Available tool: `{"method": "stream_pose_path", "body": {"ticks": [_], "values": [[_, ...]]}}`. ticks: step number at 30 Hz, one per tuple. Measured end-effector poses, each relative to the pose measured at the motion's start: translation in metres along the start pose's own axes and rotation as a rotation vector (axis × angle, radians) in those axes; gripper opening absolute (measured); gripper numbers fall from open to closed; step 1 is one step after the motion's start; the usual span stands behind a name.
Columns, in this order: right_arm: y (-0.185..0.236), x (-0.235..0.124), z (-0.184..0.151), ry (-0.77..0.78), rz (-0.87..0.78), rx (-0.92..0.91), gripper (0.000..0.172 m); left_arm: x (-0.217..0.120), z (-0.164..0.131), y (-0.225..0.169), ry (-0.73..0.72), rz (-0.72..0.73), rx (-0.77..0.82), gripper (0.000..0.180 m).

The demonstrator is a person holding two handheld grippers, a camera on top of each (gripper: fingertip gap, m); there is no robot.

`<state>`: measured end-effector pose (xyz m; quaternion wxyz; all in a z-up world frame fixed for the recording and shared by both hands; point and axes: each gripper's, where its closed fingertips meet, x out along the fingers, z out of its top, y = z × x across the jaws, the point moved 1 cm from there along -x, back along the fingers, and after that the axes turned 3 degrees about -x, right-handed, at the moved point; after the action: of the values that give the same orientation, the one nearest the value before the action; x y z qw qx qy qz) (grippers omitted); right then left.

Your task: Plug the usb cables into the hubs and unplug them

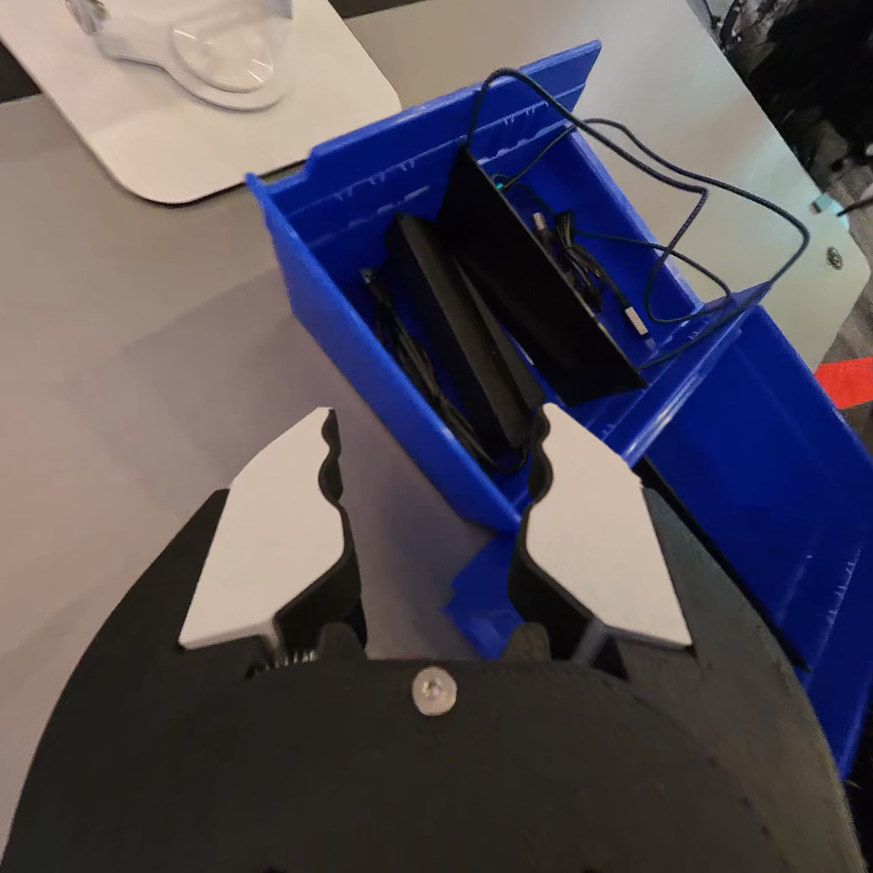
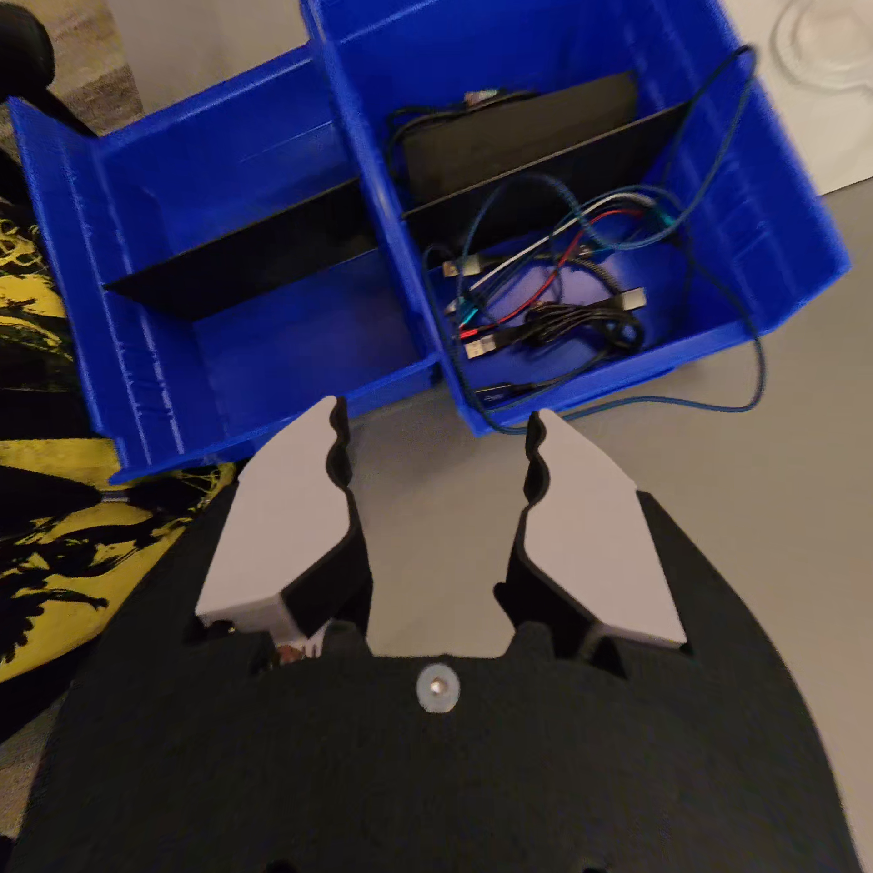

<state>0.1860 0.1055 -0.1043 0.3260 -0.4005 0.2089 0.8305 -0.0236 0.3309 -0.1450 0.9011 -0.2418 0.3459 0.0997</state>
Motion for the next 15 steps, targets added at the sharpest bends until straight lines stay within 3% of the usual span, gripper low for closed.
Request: {"method": "stream_pose_path", "body": {"ticks": [4,10,15], "values": [[0.05,0.039,-0.014,0.035,0.143,0.093,0.076,0.027,-0.006,-0.001,0.099,0.105,0.035,0.057],[0.072,0.078,-0.017,0.077,0.162,0.144,0.043,0.052,-0.019,-0.002,0.227,0.132,0.033,0.059],[0.072,0.083,-0.03,0.172,0.14,0.091,0.027,0.049,-0.018,0.023,0.276,0.31,0.125,0.044]]}}
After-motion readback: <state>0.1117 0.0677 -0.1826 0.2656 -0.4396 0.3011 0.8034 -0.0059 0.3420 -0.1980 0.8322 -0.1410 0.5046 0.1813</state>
